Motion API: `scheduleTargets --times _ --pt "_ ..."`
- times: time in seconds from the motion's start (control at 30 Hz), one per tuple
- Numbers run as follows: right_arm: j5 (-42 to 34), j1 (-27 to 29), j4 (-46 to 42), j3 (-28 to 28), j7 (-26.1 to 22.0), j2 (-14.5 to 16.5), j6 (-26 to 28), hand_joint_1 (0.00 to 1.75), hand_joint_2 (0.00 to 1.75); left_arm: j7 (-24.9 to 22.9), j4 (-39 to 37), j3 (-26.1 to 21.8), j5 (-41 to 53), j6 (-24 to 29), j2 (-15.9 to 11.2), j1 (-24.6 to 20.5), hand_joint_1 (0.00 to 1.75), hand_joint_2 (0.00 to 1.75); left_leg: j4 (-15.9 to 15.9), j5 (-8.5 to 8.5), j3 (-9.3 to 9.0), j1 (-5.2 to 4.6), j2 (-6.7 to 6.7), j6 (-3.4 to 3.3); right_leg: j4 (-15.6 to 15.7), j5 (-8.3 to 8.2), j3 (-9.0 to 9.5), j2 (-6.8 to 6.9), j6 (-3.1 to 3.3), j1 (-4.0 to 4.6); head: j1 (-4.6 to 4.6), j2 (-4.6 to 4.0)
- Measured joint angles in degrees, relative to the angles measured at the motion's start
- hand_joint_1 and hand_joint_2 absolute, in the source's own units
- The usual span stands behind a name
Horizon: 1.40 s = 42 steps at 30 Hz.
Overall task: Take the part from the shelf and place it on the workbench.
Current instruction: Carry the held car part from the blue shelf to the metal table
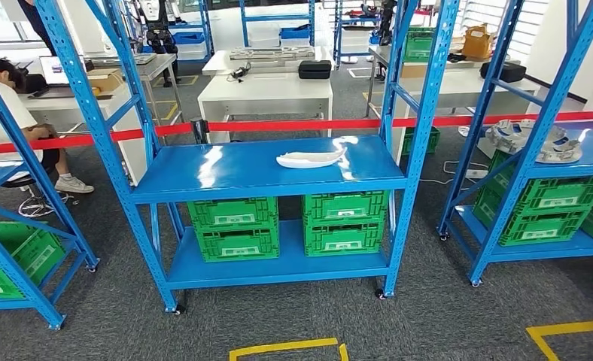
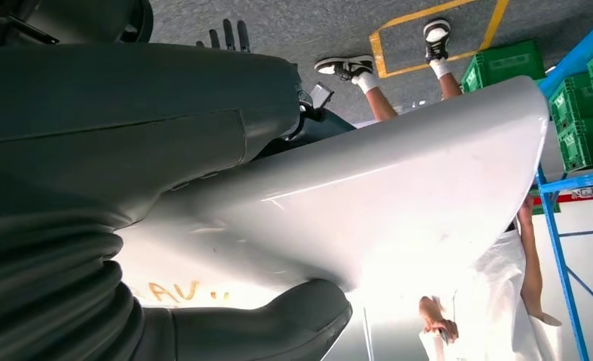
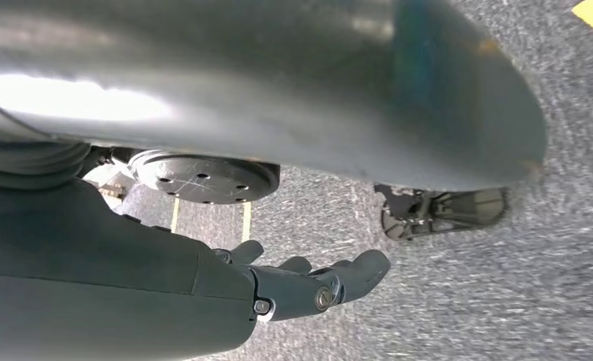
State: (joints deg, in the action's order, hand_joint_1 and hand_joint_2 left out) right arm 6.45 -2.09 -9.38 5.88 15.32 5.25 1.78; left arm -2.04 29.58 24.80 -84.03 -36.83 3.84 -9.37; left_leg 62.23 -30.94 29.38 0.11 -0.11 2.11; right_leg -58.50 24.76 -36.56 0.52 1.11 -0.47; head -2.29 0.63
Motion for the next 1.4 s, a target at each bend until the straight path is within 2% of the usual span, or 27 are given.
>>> scheduleTargets --times 0.07,0.13,0.17,0.23,0.3,0.33,0.37,0.43,0.47,0.53,0.57,0.63,0.7,0.8,0.83,0.87,0.9,0.93,1.0,1.07,1.1,1.17,1.23,1.3,1.33,1.37,1.4 --pt "-0.01 0.0 0.0 0.0 0.0 0.08 0.06 0.0 0.0 0.15 0.18 0.07 0.02 0.07 0.22 -0.18 1.75 1.75 -5.18 -1.23 -2.92 -0.3 -0.13 -0.83 0.12 -1.11 -0.4 0.02 -0.66 0.01 0.05 0.0" --pt "-0.07 0.06 0.0 0.0 0.0 0.1 0.15 0.0 0.0 0.25 0.2 0.17 0.12 0.12 0.39 -0.16 1.75 1.75 -5.82 -0.64 -2.45 -0.39 -0.04 -1.79 0.31 -1.92 -0.61 -0.02 -1.4 -0.11 0.11 0.0" --pt "-0.09 0.11 0.0 0.0 0.0 0.1 0.22 0.0 0.0 0.3 0.23 0.21 0.19 0.22 0.48 -0.13 1.75 1.75 -5.86 -0.1 -2.09 -0.33 0.06 -2.33 -0.13 -1.29 -0.93 -0.09 -1.74 -0.18 0.16 0.0" --pt "-0.11 0.14 0.0 -0.01 0.0 0.1 0.36 0.0 0.0 0.43 0.38 0.28 0.3 0.53 0.74 -0.09 1.75 1.75 -5.89 1.24 -0.9 -0.13 0.26 -3.23 -4.06 3.2 -2.35 -0.28 -2.22 -0.3 0.48 0.0" --pt "-0.1 0.07 0.0 -0.02 0.0 0.1 0.4 0.0 0.0 0.56 0.54 0.31 0.43 0.94 0.95 -0.04 1.75 1.75 -5.5 2.5 0.86 -0.2 0.31 -3.49 -11.33 8.69 -4.1 -0.35 -2.51 -0.31 0.81 0.0" --pt "-0.1 0.05 0.0 -0.02 0.01 0.1 0.44 0.0 0.0 0.62 0.58 0.31 0.56 1.09 1.01 0.0 1.75 1.75 -5.17 3.05 1.89 -0.22 0.35 -3.47 -14.41 9.79 -4.46 -0.35 -2.61 -0.32 0.89 0.0" --pt "-0.21 0.04 0.0 -0.02 0.01 0.1 0.52 0.0 0.0 0.7 0.65 0.31 0.74 1.21 1.04 0.06 1.75 1.75 -4.75 3.53 2.96 -0.24 0.4 -3.42 -16.0 9.51 -4.1 -0.35 -2.65 -0.33 0.96 0.0" --pt "-0.54 0.01 0.0 -0.02 0.01 0.11 0.78 0.0 0.0 0.85 0.98 0.31 1.06 1.32 1.07 0.16 1.75 1.75 -3.68 4.38 5.14 -0.23 0.45 -3.22 -13.21 6.72 -0.43 -0.35 -2.52 -0.36 1.09 0.0" --pt "-0.7 -0.07 0.0 -0.02 0.0 0.12 0.92 0.0 0.0 0.9 1.21 0.31 1.15 1.35 1.09 0.21 1.75 1.75 -3.13 4.76 6.08 -0.24 0.44 -3.03 -9.49 6.24 2.47 -0.35 -2.36 -0.36 1.16 0.0" --pt "-0.86 -0.22 -0.01 -0.02 0.01 0.18 1.07 0.0 0.0 0.97 1.65 0.3 1.17 1.36 1.13 0.25 1.75 1.75 -2.37 5.5 7.29 -0.39 0.42 -2.44 -2.38 7.07 7.15 -0.46 -1.84 -0.13 1.19 0.0" --pt "-0.91 -0.24 -0.02 -0.02 0.01 0.22 1.1 0.0 0.0 1.0 1.81 0.3 1.17 1.36 1.15 0.27 1.75 1.75 -2.27 5.95 7.58 -0.43 0.42 -2.09 -0.61 7.75 8.03 -0.53 -1.54 0.0 1.16 0.0" --pt "-0.96 -0.15 -0.02 -0.02 0.01 0.39 1.11 0.0 0.0 1.02 1.96 0.29 1.16 1.36 1.15 0.39 1.75 1.75 -2.49 6.92 7.97 -0.39 0.38 -1.34 -0.02 7.1 7.55 -0.55 -0.75 0.09 1.03 0.0" --pt "-0.9 -0.16 -0.02 -0.02 0.01 0.57 1.14 0.0 0.0 0.97 2.05 0.29 1.16 1.43 1.12 0.63 1.75 1.75 -1.43 5.22 8.87 -0.25 0.24 -0.62 0.2 5.86 6.46 -0.38 0.24 -0.07 0.92 0.0" --pt "-0.91 -0.17 -0.02 -0.02 0.01 0.79 1.24 0.0 0.0 0.9 2.27 0.28 1.19 1.84 1.11 0.79 1.75 1.75 6.74 -2.7 10.77 0.0 0.16 0.22 0.25 3.95 4.33 -0.19 0.99 -0.12 0.51 0.0" --pt "-0.94 -0.16 -0.02 -0.02 0.01 0.87 1.28 0.0 0.0 0.9 2.35 0.28 1.22 1.98 1.11 0.85 1.75 1.75 9.9 -4.25 11.05 0.04 0.16 0.38 0.2 3.34 3.52 -0.15 0.99 -0.09 0.44 0.0" --pt "-0.97 -0.16 -0.02 -0.02 0.0 0.96 1.32 0.0 0.0 0.89 2.43 0.27 1.27 2.08 1.11 0.94 1.75 1.75 11.87 -4.39 10.78 0.06 0.16 0.46 0.13 2.72 2.67 -0.1 0.95 -0.07 0.38 0.0" --pt "-1.01 -0.17 -0.02 -0.02 0.0 1.05 1.37 0.0 0.0 0.81 2.59 0.27 1.43 2.17 1.11 1.04 1.75 1.75 12.12 -3.36 9.69 0.06 0.16 0.44 0.03 2.12 1.8 -0.07 0.86 -0.06 0.31 0.0" --pt "-1.05 -0.2 -0.02 -0.02 0.0 1.15 1.43 0.0 0.0 0.67 2.84 0.27 1.62 2.25 1.1 1.1 1.75 1.75 10.45 -1.71 7.72 0.06 0.16 0.32 -0.07 1.53 0.96 -0.05 0.73 -0.06 0.26 0.0" --pt "-1.1 -0.29 -0.03 -0.02 0.0 1.44 1.63 0.0 0.0 0.2 3.45 0.27 2.11 2.37 1.1 1.06 1.75 1.75 2.71 -0.06 1.71 -0.05 0.07 -0.17 -0.27 0.47 -0.3 -0.05 0.34 -0.02 0.18 0.0" --pt "-1.17 -0.43 -0.05 -0.02 0.0 1.72 1.9 0.0 0.0 -0.31 3.96 0.26 2.33 2.42 1.1 0.96 1.75 1.75 -4.11 -1.06 -2.61 -0.34 -0.04 -0.78 -0.16 -0.64 -0.87 -0.04 -0.23 -0.02 0.2 0.0" --pt "-1.26 -0.5 -0.07 -0.02 0.0 1.85 2.04 0.0 0.0 -0.59 4.09 0.25 2.36 2.43 1.09 0.93 1.75 1.75 -5.66 -1.49 -3.24 -0.55 -0.08 -1.07 0.03 -1.24 -0.99 -0.02 -0.56 -0.06 0.19 0.0" --pt "-1.52 -0.56 -0.06 -0.02 0.0 2.04 2.29 0.0 0.0 -1.17 4.16 0.2 2.4 2.48 1.14 0.92 1.75 1.75 -6.15 -0.62 -2.56 -0.51 -0.02 -1.9 0.3 -1.85 -1.19 -0.08 -1.26 -0.12 0.19 -0.01" --pt "-1.72 -0.59 -0.06 -0.02 0.01 2.19 2.44 0.0 0.0 -1.69 4.19 0.17 2.54 2.58 1.31 0.74 1.75 1.75 -6.35 0.66 -1.64 -0.21 0.17 -2.96 -2.05 1.21 -2.18 -0.27 -1.96 -0.15 0.4 -0.02" --pt "-1.78 -0.74 -0.07 -0.02 0.02 2.27 2.57 0.0 0.0 -2.04 4.2 0.15 2.79 2.82 1.46 0.53 1.75 1.75 -6.13 1.91 -0.09 -0.15 0.3 -3.49 -8.68 7.05 -3.97 -0.36 -2.51 -0.31 0.77 -0.01" --pt "-1.79 -0.81 -0.07 -0.02 0.01 2.29 2.63 0.0 0.0 -2.17 4.19 0.14 2.92 2.94 1.49 0.47 1.75 1.75 -5.87 2.47 0.85 -0.16 0.37 -3.49 -12.39 9.02 -4.69 -0.36 -2.74 -0.35 0.88 -0.01" --pt "-1.81 -0.85 -0.07 -0.02 0.01 2.29 2.7 0.0 0.0 -2.3 4.17 0.14 3.07 3.02 1.5 0.41 1.75 1.75 -5.52 2.98 1.83 -0.16 0.43 -3.45 -15.11 9.63 -4.86 -0.36 -2.92 -0.38 0.95 -0.01" --pt "-1.85 -0.86 -0.07 -0.02 0.0 2.29 2.77 0.0 0.0 -2.46 4.15 0.14 3.19 3.05 1.54 0.33 1.75 1.75 -5.06 3.42 2.88 -0.14 0.5 -3.38 -16.16 8.94 -4.23 -0.36 -3.04 -0.42 1.01 -0.01"
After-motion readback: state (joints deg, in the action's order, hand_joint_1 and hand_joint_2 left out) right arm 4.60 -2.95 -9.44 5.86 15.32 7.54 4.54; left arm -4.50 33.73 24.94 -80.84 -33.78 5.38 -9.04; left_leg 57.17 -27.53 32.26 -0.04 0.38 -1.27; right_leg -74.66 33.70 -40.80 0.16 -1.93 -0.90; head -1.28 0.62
